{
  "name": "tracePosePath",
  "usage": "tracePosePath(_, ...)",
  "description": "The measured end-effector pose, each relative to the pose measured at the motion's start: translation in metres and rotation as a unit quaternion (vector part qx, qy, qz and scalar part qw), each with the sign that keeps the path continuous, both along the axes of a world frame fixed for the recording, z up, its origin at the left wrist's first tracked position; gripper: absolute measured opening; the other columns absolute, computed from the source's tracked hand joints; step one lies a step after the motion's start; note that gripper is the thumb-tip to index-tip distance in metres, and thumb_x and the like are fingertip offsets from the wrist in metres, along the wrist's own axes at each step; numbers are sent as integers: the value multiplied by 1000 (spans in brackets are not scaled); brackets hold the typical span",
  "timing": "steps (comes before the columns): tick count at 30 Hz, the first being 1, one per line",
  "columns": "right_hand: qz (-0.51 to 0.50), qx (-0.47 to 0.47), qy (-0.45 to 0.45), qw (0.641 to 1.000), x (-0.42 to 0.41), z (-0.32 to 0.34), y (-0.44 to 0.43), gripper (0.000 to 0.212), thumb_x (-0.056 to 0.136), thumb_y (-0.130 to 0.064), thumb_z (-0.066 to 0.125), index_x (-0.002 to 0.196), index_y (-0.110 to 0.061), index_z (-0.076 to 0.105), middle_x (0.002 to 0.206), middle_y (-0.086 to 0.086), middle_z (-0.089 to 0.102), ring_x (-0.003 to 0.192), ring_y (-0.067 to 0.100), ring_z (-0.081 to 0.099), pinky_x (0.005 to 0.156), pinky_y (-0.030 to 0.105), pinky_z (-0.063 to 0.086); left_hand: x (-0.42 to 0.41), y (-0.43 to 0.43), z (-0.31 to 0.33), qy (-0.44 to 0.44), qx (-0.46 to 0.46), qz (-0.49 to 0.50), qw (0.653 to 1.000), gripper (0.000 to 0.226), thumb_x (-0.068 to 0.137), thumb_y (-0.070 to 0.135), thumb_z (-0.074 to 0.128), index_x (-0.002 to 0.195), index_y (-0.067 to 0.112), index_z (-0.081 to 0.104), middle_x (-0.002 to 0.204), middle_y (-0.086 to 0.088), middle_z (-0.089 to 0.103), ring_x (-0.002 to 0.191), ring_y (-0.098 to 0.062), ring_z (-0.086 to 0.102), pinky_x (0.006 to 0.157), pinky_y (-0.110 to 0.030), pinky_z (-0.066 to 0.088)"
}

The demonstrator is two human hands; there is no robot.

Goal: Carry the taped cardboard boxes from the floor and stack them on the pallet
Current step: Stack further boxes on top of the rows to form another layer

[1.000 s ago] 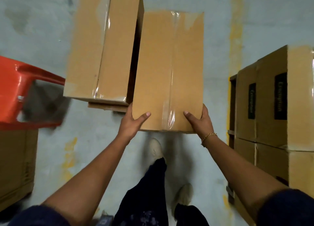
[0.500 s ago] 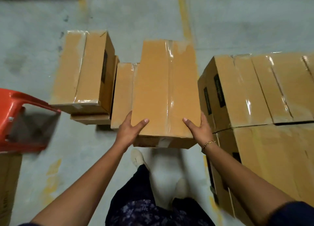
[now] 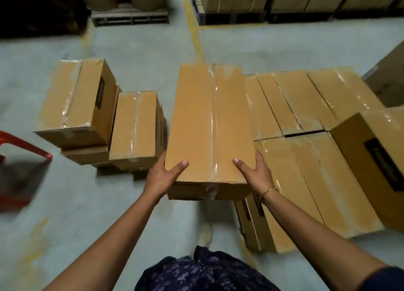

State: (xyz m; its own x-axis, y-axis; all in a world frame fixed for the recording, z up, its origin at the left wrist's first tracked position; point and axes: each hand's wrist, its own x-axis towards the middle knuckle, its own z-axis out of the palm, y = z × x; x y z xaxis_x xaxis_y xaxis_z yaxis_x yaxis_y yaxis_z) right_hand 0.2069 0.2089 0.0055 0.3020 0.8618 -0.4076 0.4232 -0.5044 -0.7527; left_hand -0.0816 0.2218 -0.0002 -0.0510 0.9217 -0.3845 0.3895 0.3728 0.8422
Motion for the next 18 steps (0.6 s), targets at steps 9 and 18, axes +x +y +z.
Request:
tracePosePath(9, -44, 5, -21, 999, 69, 15, -123, 88, 87, -57, 69, 158, -27, 25, 150, -5, 46, 137, 22, 44, 106, 36, 38, 78, -104, 6, -6, 15, -37, 999, 70, 84, 64, 70, 144, 35, 47, 127, 13, 63, 114, -15, 60, 94, -36, 51)
tracePosePath(18, -51, -18, -61, 997, 176, 11, -224, 101, 78, -73, 66, 158, -31, 22, 159, -2, 39, 142, 31, 41, 112, 48, 40, 180, -198, 0, -7, -2, -70, 998, 77, 75, 81, 63, 140, 42, 47, 128, 13, 66, 115, -18, 64, 98, -48, 55)
